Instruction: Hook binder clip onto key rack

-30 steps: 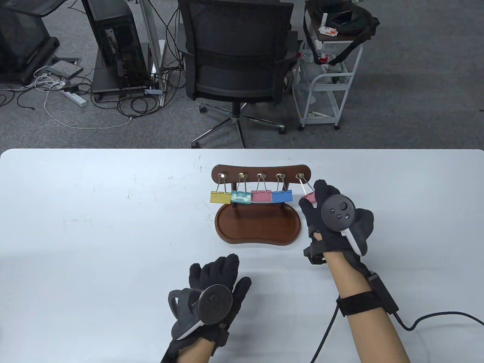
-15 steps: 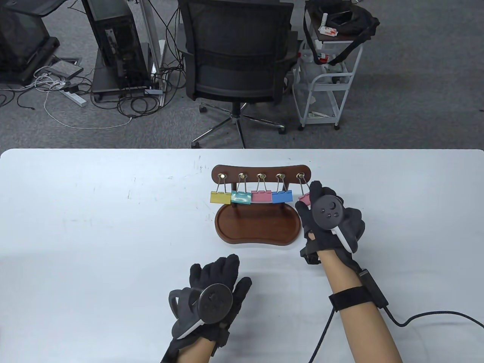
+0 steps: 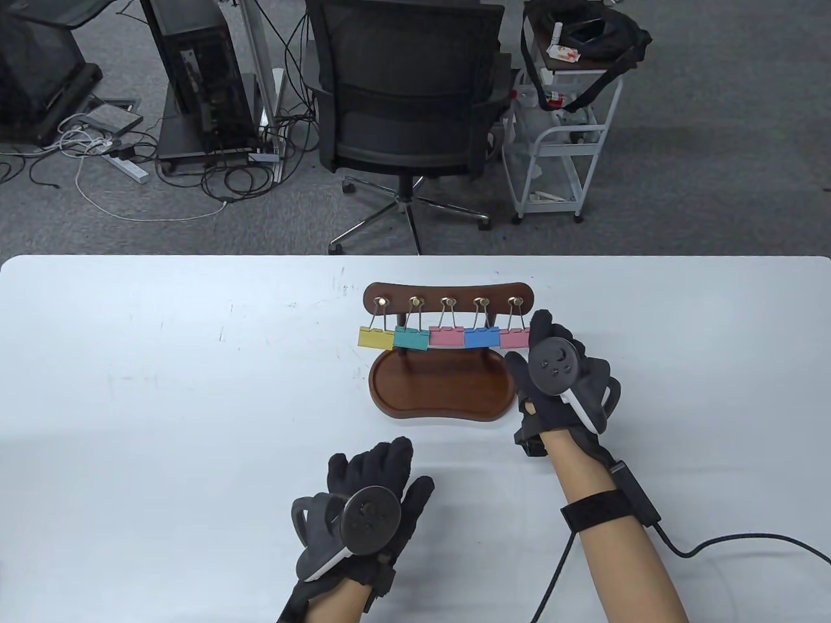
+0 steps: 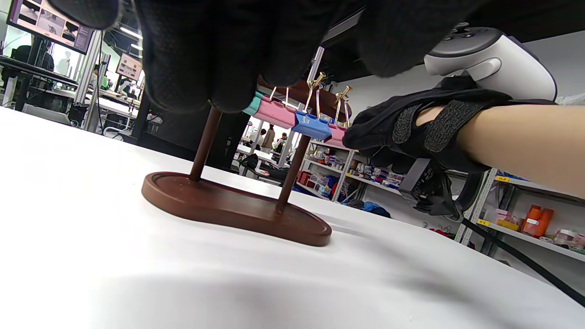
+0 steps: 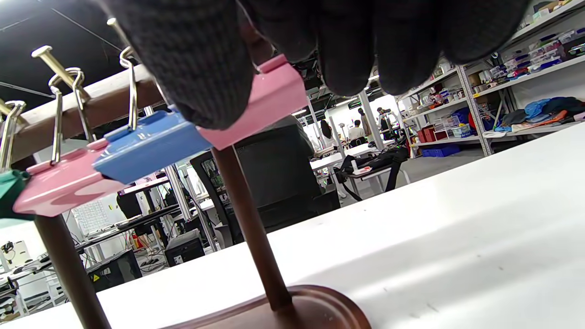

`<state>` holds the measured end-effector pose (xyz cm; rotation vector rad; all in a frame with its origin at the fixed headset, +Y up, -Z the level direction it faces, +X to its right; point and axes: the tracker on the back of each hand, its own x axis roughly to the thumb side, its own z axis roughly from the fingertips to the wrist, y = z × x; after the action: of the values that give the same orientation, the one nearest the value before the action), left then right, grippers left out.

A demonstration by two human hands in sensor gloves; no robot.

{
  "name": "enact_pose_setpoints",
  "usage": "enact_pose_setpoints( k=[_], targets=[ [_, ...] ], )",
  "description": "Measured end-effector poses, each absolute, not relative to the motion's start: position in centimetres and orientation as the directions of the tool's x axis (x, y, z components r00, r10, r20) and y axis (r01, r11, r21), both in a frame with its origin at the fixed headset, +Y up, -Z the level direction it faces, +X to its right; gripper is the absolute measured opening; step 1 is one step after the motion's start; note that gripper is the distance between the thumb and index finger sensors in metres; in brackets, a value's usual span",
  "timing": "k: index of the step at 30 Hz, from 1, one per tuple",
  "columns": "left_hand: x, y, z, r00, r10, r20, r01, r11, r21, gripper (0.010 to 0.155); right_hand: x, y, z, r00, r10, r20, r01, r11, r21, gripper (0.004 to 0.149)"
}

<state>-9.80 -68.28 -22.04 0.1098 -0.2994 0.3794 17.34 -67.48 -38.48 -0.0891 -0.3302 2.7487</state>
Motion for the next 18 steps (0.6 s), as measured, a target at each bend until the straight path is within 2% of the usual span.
enact_pose_setpoints(
  k=[8, 18],
  targets=[
    [-9.8, -68.2, -22.0, 0.886, 0.347, 0.308, -0.380, 0.923, 0.053, 0.071, 17.7, -67.2, -37.8, -0.929, 0.371, 0.006, -0.363, -0.904, -0.224, 0.084],
    [-9.7, -68.2, -22.0, 0.885, 0.344, 0.313, -0.380, 0.923, 0.058, 0.071, 18.2, -65.4, -34.3, -0.917, 0.386, 0.104, -0.399, -0.898, -0.185, 0.081]
  ],
)
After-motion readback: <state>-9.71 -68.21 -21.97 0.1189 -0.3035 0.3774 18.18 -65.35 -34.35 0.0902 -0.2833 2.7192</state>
